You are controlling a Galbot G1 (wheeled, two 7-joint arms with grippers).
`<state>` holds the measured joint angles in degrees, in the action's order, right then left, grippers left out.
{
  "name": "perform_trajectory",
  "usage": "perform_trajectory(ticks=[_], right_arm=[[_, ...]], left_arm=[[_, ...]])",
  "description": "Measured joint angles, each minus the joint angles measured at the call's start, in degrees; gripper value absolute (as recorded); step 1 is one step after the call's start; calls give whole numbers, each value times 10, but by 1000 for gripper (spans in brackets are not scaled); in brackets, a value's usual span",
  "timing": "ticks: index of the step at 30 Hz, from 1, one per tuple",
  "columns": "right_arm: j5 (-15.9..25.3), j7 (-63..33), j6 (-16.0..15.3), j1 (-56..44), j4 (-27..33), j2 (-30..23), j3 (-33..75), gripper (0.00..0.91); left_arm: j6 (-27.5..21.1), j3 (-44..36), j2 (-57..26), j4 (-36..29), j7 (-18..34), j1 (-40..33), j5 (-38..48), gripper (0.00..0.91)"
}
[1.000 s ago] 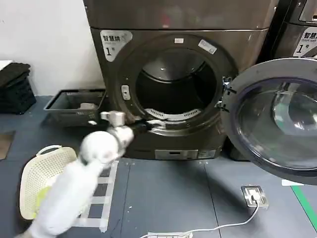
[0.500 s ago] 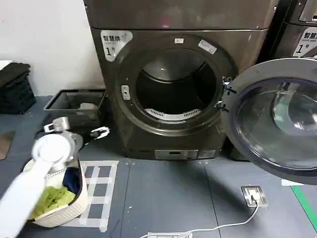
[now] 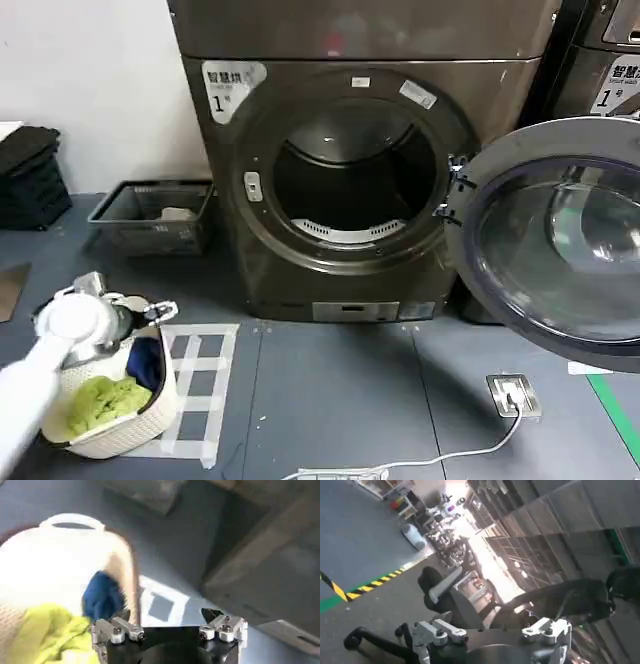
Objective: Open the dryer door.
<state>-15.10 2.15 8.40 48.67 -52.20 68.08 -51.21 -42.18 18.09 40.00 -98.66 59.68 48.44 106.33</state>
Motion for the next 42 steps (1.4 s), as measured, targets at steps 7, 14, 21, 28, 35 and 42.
perform_trajectory(ticks=[7,14,21,28,35,42], right_arm=[[-10,4,-1,-6,0,-4,0,907],[-13,8,0,-6,5,-8,0,907],[-16,11,0,-7,2,-11,2,907],[-17,14,3,-3,4,-11,0,907],[-22,29,12,-4,6,-11,1,907],[-30,30,11,-3,4,-12,-1,907]], left_arm=[[0,-2,-19,80,4,7,-14,907],[0,0,-20,156,16,18,-7,907],[0,-4,-27,181,38,33,59,907],[0,-16,-31,162,39,57,67,907],[0,-16,-35,149,38,70,68,907],[0,-14,-39,141,37,78,70,907]])
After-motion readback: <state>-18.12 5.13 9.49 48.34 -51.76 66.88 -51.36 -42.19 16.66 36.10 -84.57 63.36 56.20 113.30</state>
